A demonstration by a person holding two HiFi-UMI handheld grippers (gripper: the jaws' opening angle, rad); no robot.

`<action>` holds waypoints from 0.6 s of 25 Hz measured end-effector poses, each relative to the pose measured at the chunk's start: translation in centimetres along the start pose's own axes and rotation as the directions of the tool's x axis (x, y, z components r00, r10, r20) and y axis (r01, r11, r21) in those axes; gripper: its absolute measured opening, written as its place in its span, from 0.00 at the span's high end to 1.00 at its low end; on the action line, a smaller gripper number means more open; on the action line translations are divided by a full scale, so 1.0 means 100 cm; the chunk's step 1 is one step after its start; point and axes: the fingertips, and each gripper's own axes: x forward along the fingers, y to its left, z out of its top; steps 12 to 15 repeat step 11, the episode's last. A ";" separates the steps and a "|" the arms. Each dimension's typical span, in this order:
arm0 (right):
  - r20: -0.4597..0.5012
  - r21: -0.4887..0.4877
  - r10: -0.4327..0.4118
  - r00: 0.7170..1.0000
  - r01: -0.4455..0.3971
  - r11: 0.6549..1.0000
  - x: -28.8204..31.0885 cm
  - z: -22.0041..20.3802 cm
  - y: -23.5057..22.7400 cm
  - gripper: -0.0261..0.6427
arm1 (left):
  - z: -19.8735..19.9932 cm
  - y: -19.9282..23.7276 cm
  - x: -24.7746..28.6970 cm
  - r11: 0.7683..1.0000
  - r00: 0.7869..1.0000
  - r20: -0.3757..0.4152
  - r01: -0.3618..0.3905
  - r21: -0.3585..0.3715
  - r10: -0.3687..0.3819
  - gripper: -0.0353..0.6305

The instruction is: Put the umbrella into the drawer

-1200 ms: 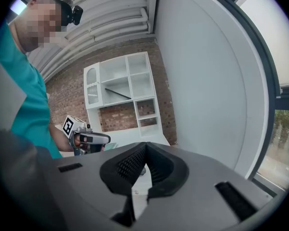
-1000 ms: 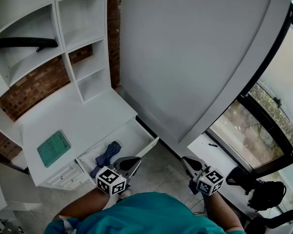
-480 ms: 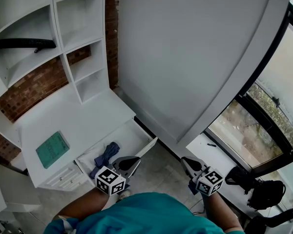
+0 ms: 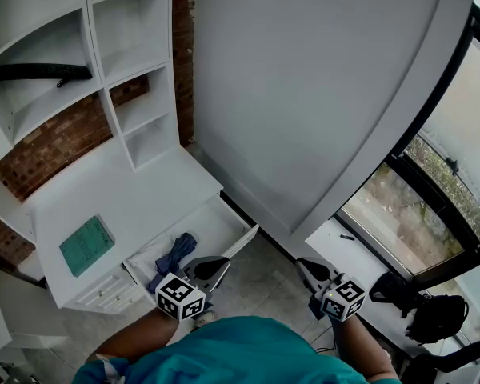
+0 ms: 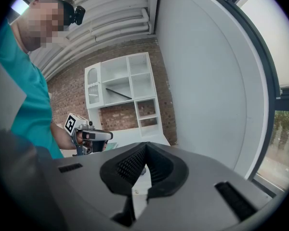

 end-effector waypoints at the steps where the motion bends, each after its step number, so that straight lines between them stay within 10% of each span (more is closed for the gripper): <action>1: 0.000 -0.001 0.001 1.000 -0.001 1.000 0.000 0.000 0.001 0.93 | 0.000 0.000 -0.001 1.000 1.000 0.000 0.000 -0.001 0.000 0.92; 15: -0.007 -0.001 0.003 1.000 -0.003 1.000 0.001 -0.002 0.004 0.93 | -0.002 0.002 -0.004 1.000 1.000 -0.002 0.004 -0.003 -0.004 0.92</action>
